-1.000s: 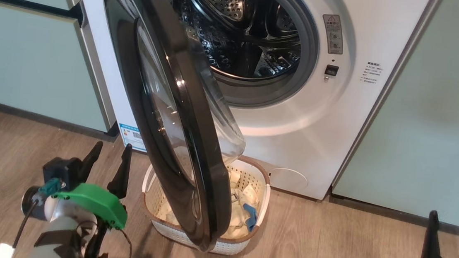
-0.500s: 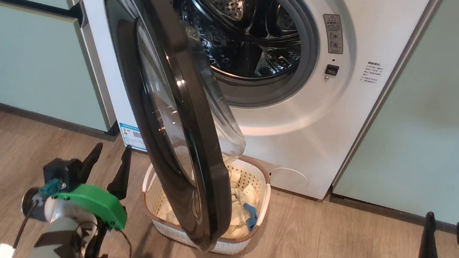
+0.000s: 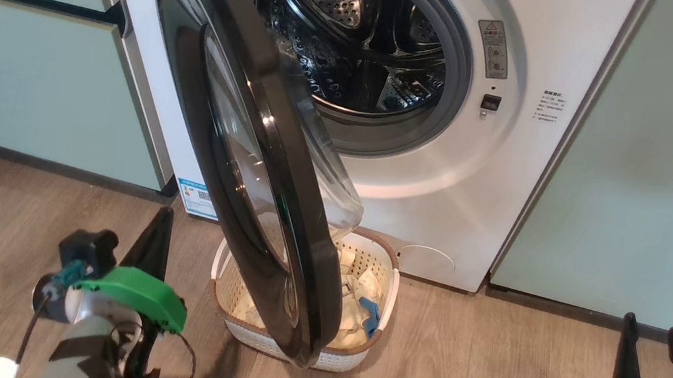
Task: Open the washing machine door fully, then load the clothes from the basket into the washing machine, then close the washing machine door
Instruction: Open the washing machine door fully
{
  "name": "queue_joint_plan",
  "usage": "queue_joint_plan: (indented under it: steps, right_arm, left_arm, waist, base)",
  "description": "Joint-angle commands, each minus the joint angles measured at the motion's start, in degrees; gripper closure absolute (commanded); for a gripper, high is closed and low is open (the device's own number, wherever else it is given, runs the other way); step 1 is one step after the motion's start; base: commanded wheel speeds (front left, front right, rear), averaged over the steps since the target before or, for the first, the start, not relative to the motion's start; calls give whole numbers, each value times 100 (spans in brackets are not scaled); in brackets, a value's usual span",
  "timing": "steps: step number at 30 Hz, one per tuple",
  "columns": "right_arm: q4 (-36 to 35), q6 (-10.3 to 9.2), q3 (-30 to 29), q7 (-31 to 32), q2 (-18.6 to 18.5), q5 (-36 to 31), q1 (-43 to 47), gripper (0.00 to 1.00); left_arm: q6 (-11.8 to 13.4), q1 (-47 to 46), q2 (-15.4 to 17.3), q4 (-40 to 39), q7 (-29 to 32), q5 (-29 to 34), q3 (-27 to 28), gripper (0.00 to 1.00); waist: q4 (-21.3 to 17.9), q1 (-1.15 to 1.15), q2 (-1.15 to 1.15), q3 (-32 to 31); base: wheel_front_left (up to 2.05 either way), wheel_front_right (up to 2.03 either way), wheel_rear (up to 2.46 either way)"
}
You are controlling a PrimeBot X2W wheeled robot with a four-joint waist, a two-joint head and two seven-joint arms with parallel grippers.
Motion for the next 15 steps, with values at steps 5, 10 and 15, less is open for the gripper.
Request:
queue_joint_plan:
  steps: [5,10,15]
  right_arm:
    - [-151,26,85,-54,-34,-90,-216,0]
    - [-155,26,68,-55,-30,-96,-208,0]
    - [-160,26,25,-55,-27,-92,-170,0]
  left_arm:
    - [-4,-251,104,-450,-52,-232,550,100]
    - [-4,-562,125,-825,-52,-523,973,100]
    - [-4,-1076,313,-1328,-9,-977,953,100]
  waist:
    - [15,0,0,-3]
    - [49,0,0,-6]
    - [110,0,0,-31]
  base:
    - [0,0,0]
    - [0,0,0]
    - [0,0,0]
